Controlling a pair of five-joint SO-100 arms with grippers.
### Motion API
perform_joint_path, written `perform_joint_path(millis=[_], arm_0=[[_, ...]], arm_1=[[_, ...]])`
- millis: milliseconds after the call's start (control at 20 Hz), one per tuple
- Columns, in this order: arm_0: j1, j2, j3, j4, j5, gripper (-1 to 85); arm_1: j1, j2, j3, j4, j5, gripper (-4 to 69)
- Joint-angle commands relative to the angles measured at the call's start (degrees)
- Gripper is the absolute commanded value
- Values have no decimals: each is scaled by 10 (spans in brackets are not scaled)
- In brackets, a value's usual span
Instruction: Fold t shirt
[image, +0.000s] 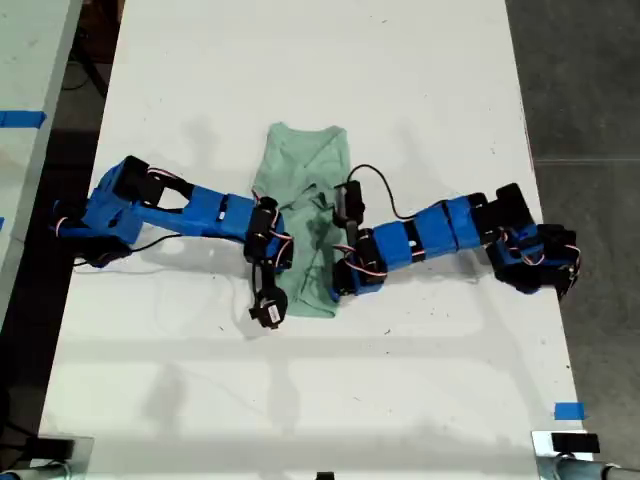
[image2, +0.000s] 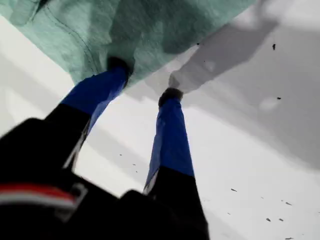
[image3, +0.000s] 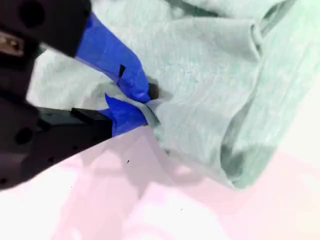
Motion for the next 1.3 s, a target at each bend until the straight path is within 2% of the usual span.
perform_joint_path(millis=[0,200,250,300,400,550,700,850,1000,1100,1250], arm_0=[[-7,1,-4,-2,4,-2],[-7,1,-5,-4,7,-2],[-6,1,-7,-5,7,-2],[-6,1,-9,-5,7,-2],[-6,1,-18,1,8,-2],[-5,1,-35,15,7,-2],[-4,11,-59,28,13,-2],[0,78,-105,44,38,-2],[-30,192,-105,68,79,-2],[-80,264,-87,75,121,-2],[-209,302,-71,75,207,-2]], arm_1=[[7,23,-56,-2,-2,179],[5,-9,-53,-34,2,204],[5,-15,-50,-43,4,181],[6,-21,-47,-53,7,109],[7,-28,-36,-72,14,11],[4,-27,-34,-71,18,12],[7,2,-49,-24,19,12],[27,70,-62,-3,-27,12],[83,172,-56,0,-103,12],[142,235,-43,-15,-159,12],[251,291,-5,-69,-251,12]])
